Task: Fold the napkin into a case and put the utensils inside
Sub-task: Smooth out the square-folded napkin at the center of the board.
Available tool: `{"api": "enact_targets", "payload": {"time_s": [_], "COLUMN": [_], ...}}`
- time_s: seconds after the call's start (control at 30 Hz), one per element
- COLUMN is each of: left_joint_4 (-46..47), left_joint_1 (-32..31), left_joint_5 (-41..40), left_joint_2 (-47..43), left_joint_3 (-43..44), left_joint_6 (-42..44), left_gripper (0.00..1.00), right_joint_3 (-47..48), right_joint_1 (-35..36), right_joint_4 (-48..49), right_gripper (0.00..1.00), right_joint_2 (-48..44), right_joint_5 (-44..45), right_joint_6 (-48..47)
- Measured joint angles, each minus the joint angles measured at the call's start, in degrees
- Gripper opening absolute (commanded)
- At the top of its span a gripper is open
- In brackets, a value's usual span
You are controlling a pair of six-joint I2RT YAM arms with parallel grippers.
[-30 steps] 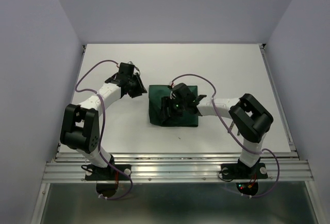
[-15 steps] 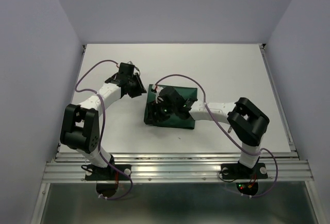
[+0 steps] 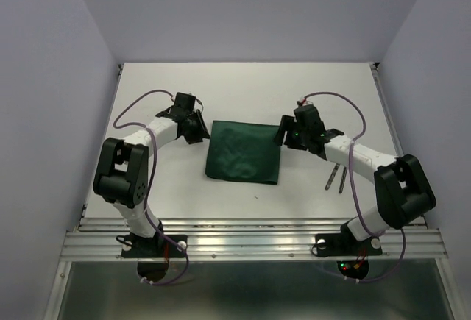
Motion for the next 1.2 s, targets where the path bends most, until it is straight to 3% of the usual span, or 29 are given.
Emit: {"api": "enact_targets", "payload": {"time_s": [0.1,0.2,0.43,0.87,0.93,1.2], "left_joint_4": [0.6,0.8,1.2,3.3,3.5,3.8], "left_joint_1": [0.0,0.0,0.0,0.0,0.0,0.0], "left_joint_5": [-0.1,-0.2,-0.3,1.5,1.5,2.3], "left_joint_2": [2.3,4.6,9.3,15.8,15.9,15.9], "left_joint_3": [0.2,0.9,6.3,11.6,11.9,12.3], "left_joint_6": [0.0,0.0,0.0,-0.4,-0.5,-0.5], "left_gripper": [0.43,0.43,0.43,0.43,0.43,0.43], "right_joint_3": [-0.7,0.8,9.4,19.7,21.1,26.1], "right_joint_1": [-7.1,-9.3,-9.7,-9.2,-8.6,-6.4], "right_joint_4": [-1.9,-3.0,-3.5,-4.6,-5.6,-8.5], "right_gripper": [0.69,0.69,0.67,0.63,0.59,0.22], "right_joint_2": [1.8,6.4,16.8,24.9,25.7,29.2], "right_joint_5": [-0.4,-1.1,-2.6,-2.3,-1.0,3.2], "right_joint_6": [0.0,-0.9,-2.7,-5.4,-5.8,-7.3]}}
